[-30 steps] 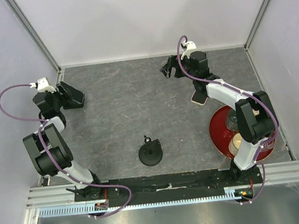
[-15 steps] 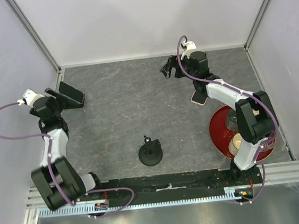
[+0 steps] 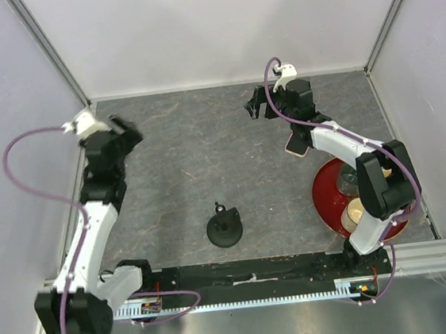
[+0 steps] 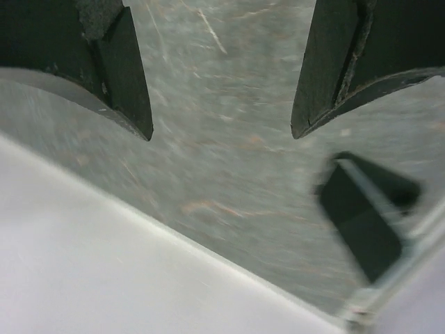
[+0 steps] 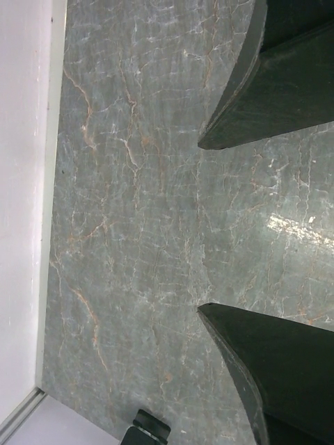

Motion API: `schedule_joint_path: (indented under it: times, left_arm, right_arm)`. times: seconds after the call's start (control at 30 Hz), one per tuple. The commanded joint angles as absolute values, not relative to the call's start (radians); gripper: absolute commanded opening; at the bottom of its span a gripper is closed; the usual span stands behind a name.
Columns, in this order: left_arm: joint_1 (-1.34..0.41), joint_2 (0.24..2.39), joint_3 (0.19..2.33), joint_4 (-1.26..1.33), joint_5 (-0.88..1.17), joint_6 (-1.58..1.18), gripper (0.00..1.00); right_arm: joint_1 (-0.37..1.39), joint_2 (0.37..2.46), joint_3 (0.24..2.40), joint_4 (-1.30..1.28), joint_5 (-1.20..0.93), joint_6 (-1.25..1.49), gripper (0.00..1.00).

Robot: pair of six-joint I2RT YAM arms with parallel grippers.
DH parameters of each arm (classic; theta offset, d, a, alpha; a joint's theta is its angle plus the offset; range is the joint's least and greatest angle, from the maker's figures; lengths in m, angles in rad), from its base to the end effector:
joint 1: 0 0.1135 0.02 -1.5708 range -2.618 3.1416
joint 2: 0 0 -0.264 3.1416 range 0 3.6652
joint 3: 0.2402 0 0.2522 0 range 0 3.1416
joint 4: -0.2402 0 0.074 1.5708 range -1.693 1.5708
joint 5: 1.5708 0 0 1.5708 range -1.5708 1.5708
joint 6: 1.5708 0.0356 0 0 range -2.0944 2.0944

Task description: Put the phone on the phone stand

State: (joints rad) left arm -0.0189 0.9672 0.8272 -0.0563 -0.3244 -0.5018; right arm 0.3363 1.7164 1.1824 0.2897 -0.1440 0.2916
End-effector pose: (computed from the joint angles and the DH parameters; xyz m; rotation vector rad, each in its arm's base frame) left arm 0.2269 0.0071 0.3351 -0.6437 1.6355 -0.0926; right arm 0.3813 0.1387 0.2753 -0.1454 1.8447 0.5725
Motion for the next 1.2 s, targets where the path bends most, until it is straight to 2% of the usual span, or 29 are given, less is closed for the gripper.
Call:
schedule_joint_path:
  times: [0.0, 0.13, 0.23, 0.47, 0.67, 0.77, 0.93, 1.17]
  left_arm:
    - [-0.207, 1.164, 0.969, -0.038, -0.189, -0.334, 0.86]
    - [-0.282, 1.218, 1.011, -0.052, 0.036, -0.331, 0.85]
    - [-0.304, 1.169, 0.982, -0.029, 0.136, -0.328, 0.85]
    - [-0.321, 1.121, 0.934, -0.017, 0.277, -0.339, 0.85]
    - [-0.333, 1.151, 0.965, -0.057, 0.359, -0.315, 0.82]
    - [-0.333, 1.141, 0.965, -0.057, 0.388, -0.308, 0.81]
    - [-0.333, 1.146, 0.957, -0.038, 0.422, -0.337, 0.81]
    - [-0.333, 1.157, 0.945, -0.012, 0.459, -0.379, 0.81]
  right_arm:
    - [0.334, 1.721, 1.195, 0.264, -0.101, 0.250, 0.98]
    - [0.333, 1.675, 1.146, 0.241, -0.052, 0.227, 0.98]
    - [0.333, 1.640, 1.129, 0.193, -0.034, 0.218, 0.98]
    - [0.356, 1.494, 1.017, 0.079, -0.091, 0.278, 0.98]
    - [0.437, 1.280, 0.931, -0.081, -0.107, 0.278, 0.98]
    - [0.514, 1.209, 0.919, -0.176, -0.129, 0.256, 0.98]
    - [0.753, 1.135, 0.927, -0.299, -0.130, 0.247, 0.98]
    - [1.006, 1.040, 0.908, -0.307, -0.169, 0.291, 0.98]
